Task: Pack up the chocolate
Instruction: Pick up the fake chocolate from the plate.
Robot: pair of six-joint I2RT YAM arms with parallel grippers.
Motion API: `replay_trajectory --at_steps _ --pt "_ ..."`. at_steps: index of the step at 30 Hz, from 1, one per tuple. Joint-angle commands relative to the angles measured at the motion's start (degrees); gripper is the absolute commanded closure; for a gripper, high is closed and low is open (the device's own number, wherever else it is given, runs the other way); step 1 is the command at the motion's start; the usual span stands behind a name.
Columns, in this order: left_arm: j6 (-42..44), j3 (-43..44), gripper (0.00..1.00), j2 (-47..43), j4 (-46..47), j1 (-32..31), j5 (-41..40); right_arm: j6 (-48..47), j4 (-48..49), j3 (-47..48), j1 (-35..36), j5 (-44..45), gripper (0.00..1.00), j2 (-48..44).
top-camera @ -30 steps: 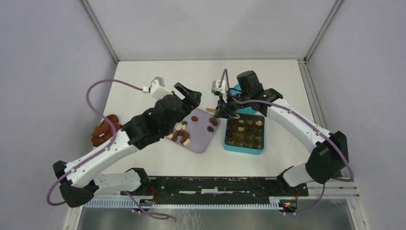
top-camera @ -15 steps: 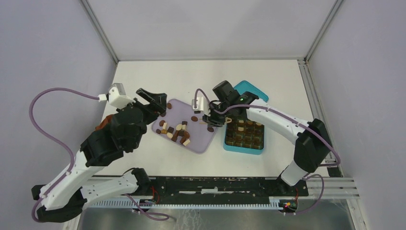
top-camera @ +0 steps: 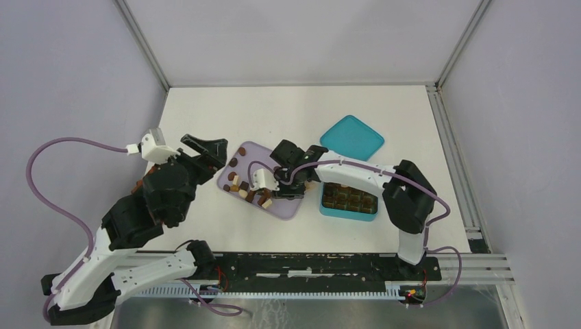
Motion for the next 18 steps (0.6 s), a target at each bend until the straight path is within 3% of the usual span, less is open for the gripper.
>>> replay_trajectory --at_steps 1,18 --pt "0.36 -0.3 0.14 -1.71 -0.48 0.18 -3.43 -1.68 -1.85 3.71 1.13 4.35 0.6 2.45" --pt "-2.39 -3.48 0.14 -3.9 -0.64 0.17 -3.65 -3.19 -2.99 8.27 4.56 6.83 0.56 9.16"
